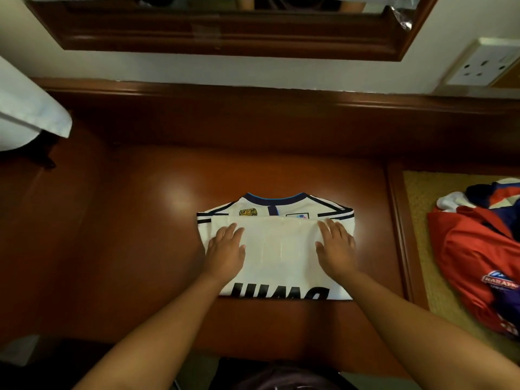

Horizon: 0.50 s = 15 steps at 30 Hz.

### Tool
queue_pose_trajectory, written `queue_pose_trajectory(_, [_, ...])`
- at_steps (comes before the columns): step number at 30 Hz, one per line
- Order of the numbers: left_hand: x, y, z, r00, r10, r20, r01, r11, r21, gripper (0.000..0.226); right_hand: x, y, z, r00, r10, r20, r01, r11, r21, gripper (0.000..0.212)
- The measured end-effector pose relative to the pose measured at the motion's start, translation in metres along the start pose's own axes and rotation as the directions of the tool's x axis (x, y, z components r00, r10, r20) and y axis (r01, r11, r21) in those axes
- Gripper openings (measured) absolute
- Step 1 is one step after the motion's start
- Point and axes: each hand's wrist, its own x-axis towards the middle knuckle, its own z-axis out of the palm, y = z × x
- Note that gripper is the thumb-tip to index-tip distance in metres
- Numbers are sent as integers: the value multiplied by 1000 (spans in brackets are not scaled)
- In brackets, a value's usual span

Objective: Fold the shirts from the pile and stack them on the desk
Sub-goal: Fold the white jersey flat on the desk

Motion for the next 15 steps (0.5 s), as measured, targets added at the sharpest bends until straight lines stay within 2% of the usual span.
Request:
queue_pose_trajectory(7, [45, 13, -16, 998, 65, -11, -64, 997, 51, 52, 41, -13, -15, 998, -23, 55, 27, 996, -80, 51])
queue_pose_trajectory(12, [67, 15, -12, 997, 61, 52, -65, 995, 81, 45, 61, -15, -19, 987, -37, 157, 56, 991, -119, 37])
queue_pose_trajectory(15, [76, 15, -12, 995, 89, 54, -94, 990, 107, 38, 71, -14, -26, 968, -80, 238, 79, 997, 14, 32])
